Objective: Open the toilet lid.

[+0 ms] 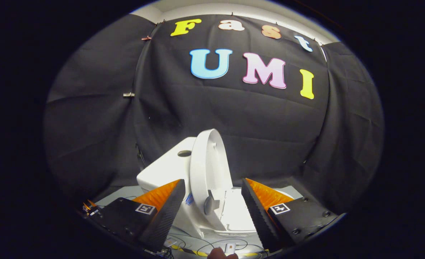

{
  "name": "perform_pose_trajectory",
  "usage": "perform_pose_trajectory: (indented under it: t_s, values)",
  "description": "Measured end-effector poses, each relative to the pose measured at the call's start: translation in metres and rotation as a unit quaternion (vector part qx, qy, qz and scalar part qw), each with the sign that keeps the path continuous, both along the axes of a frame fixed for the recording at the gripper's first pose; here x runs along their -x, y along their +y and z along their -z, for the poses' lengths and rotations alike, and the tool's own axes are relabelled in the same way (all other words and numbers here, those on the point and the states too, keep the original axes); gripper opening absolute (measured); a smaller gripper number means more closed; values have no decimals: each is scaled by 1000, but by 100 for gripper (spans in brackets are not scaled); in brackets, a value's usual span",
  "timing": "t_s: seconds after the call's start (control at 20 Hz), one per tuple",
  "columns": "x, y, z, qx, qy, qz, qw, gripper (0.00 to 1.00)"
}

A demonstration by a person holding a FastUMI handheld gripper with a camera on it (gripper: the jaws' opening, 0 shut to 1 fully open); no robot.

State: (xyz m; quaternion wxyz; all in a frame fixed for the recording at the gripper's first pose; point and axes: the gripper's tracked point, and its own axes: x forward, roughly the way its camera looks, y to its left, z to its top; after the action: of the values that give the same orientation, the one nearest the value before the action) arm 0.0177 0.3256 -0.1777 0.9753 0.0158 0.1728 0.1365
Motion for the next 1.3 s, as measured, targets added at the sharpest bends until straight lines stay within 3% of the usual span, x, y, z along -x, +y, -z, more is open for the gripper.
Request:
perform_pose_trajectory:
  t_s: [0.6,1.3]
  values:
    - [4,-72,-106,-50,-83,12,995,99]
    - [26,-238,-170,-68,-128,98,985,99]
